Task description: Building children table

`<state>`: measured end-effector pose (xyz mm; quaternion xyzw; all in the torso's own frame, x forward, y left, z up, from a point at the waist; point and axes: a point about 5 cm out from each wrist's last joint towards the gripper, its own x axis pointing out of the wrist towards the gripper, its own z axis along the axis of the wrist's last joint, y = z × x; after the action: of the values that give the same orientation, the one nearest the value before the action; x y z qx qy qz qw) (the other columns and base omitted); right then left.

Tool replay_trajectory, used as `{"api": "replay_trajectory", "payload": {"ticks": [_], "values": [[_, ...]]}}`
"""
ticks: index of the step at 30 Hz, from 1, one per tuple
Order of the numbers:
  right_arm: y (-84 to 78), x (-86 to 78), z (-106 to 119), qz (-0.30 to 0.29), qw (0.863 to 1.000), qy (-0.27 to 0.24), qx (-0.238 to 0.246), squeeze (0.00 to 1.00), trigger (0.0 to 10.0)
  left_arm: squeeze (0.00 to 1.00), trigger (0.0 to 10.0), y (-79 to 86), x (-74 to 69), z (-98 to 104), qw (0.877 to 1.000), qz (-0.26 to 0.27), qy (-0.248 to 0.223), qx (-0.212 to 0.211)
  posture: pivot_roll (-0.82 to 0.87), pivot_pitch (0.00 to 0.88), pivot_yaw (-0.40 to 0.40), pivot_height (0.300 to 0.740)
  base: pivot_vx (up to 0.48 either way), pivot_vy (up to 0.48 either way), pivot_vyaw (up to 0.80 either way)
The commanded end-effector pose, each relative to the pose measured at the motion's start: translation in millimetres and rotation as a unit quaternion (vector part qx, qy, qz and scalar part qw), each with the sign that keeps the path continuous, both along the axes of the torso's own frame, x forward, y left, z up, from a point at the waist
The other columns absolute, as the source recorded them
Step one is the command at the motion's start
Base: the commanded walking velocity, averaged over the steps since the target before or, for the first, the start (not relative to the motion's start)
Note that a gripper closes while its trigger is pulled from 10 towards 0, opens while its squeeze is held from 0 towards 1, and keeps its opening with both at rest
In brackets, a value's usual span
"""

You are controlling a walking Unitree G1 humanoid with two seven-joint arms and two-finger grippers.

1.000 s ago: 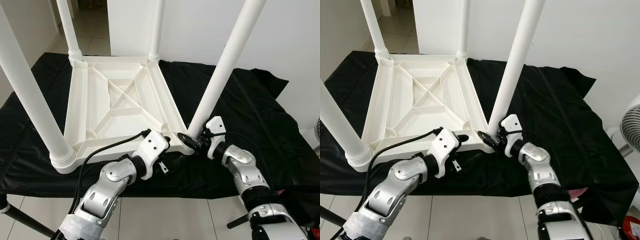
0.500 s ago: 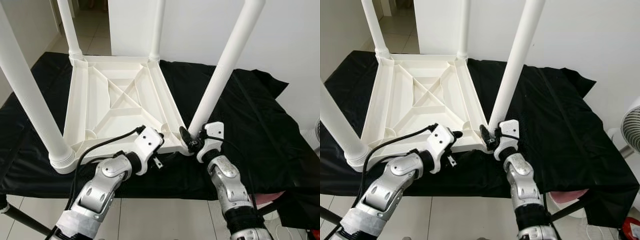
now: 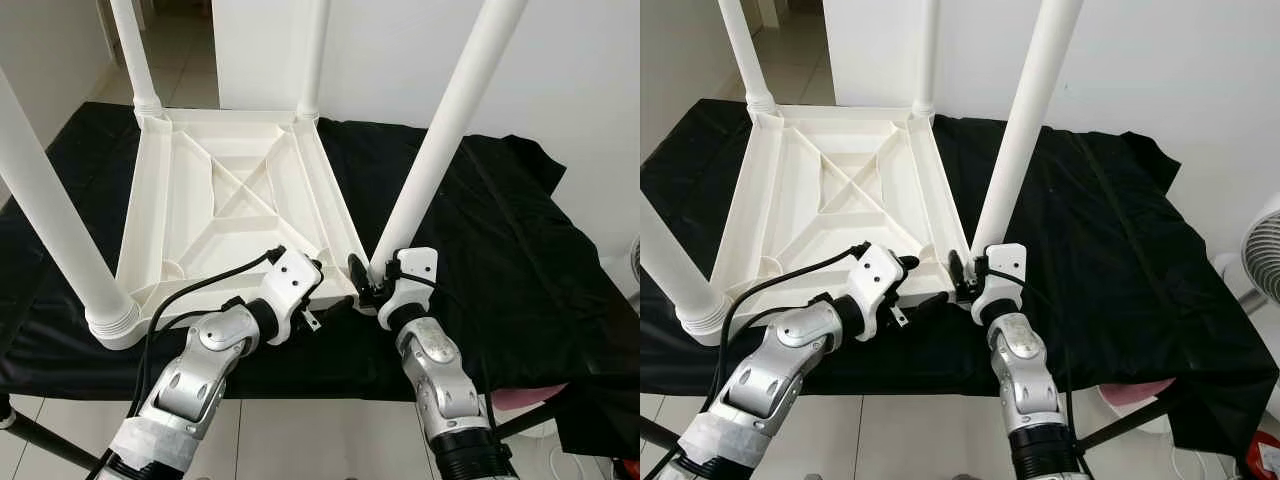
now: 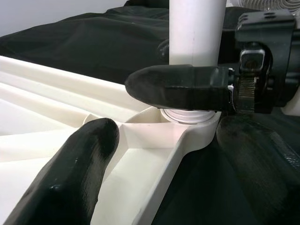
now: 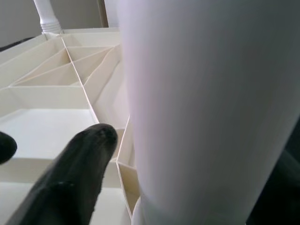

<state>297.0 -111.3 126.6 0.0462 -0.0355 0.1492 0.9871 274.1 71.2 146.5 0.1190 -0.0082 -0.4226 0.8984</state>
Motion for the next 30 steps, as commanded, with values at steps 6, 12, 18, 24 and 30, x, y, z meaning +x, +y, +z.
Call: {"api": "replay_trajectory", "payload": {"ticks": [6, 12, 18, 24, 30], "values": [[-14.8, 2.3, -2, 0.075, 0.996, 0.007, -0.056, 0.00, 10.0, 0.00, 10.0, 0.9, 4.7, 0, 0.999, 0.035, -0.010, -0.003, -0.02, 0.000, -0.092, 0.740, 0.000, 0.000, 0.00], [-24.8, 5.1, -10, 0.172, 0.979, 0.014, -0.112, 0.00, 10.0, 0.00, 10.0, -0.1, 4.4, 1, 0.999, 0.031, -0.010, -0.005, -0.02, 0.000, -0.086, 0.740, 0.000, 0.000, 0.00], [-34.7, 14.6, -9, 0.228, 0.963, 0.017, -0.143, 0.00, 10.0, 0.00, 10.0, 1.6, 3.6, 2, 1.000, 0.026, -0.007, -0.007, -0.01, 0.000, -0.082, 0.740, 0.000, 0.000, 0.00], [-35.2, 26.4, -5, 0.273, 0.946, 0.013, -0.174, 0.00, 10.0, 0.00, 10.0, 1.0, 4.6, 3, 1.000, 0.025, -0.013, -0.008, -0.01, 0.000, -0.079, 0.740, 0.000, 0.000, 0.00], [-34.8, 35.0, -3, 0.290, 0.938, 0.009, -0.188, 0.00, 10.0, 0.00, 10.0, -2.9, 1.6, 3, 1.000, 0.004, -0.007, -0.007, -0.01, 0.000, -0.069, 0.740, 0.000, 0.000, 0.00]]}}
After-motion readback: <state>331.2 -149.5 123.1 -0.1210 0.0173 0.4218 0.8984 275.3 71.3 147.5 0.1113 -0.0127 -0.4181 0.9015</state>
